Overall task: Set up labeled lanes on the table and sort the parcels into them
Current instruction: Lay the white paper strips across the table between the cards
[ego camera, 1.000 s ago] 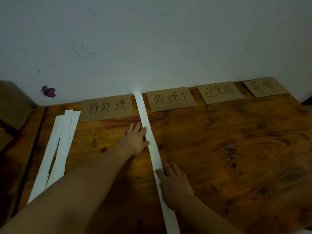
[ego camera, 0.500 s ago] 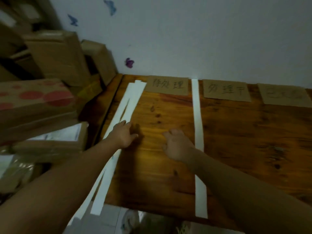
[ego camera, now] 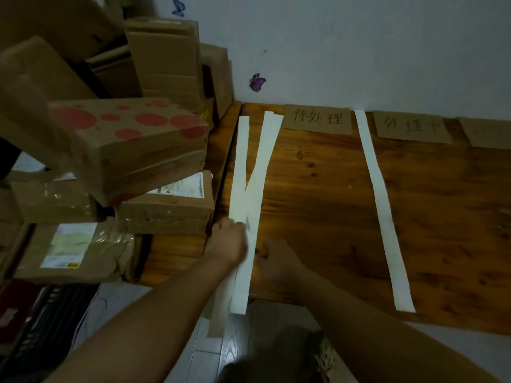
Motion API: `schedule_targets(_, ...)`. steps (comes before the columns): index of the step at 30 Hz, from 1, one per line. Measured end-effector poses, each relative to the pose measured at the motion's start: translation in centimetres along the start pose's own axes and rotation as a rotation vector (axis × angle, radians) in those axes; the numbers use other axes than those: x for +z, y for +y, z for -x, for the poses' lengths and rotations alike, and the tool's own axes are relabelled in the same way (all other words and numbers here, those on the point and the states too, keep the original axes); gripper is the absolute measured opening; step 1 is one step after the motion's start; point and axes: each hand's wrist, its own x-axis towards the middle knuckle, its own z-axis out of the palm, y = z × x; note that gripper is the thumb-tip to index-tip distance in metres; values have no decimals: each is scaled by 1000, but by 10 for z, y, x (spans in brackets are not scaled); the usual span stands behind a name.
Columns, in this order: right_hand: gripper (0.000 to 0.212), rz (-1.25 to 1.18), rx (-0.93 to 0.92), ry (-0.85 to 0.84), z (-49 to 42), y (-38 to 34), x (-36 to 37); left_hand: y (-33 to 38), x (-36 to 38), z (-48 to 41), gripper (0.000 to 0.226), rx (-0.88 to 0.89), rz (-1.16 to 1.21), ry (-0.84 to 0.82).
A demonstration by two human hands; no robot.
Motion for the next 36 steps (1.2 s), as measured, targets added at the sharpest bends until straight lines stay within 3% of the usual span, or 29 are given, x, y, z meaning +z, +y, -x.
schedule_targets(6, 27, -254, 70, 93, 12, 0, 13, 4, -9, 3, 43, -81, 195, 76)
schedule_targets(10, 40, -409, 55, 49, 15, -13, 0, 15, -25, 6, 43, -144, 542, 141)
schedule_targets(16, 40, -644, 15, 65, 20, -45, -33, 38, -72, 15, 43, -269, 990, 46)
schedule_targets(22, 43, -586, -19, 182, 46, -53, -61, 63, -100, 24, 39, -232, 1205, -5)
schedule_targets(27, 22, -515, 26, 336, 88, -18, -95, 124, -122, 34, 28, -166, 1439, -132)
schedule_targets(29, 15, -500, 39, 329, 107, 8, -110, 152, -131, 32, 19, -113, 1469, -118)
schedule_targets(32, 24, -439, 71, 308, 132, 53, -138, 204, -135, 29, 11, -21, 1409, -99)
schedule_targets(36, 15, -477, 51, 513, 154, 115, -195, 298, -112, 35, 25, 59, 1328, -164)
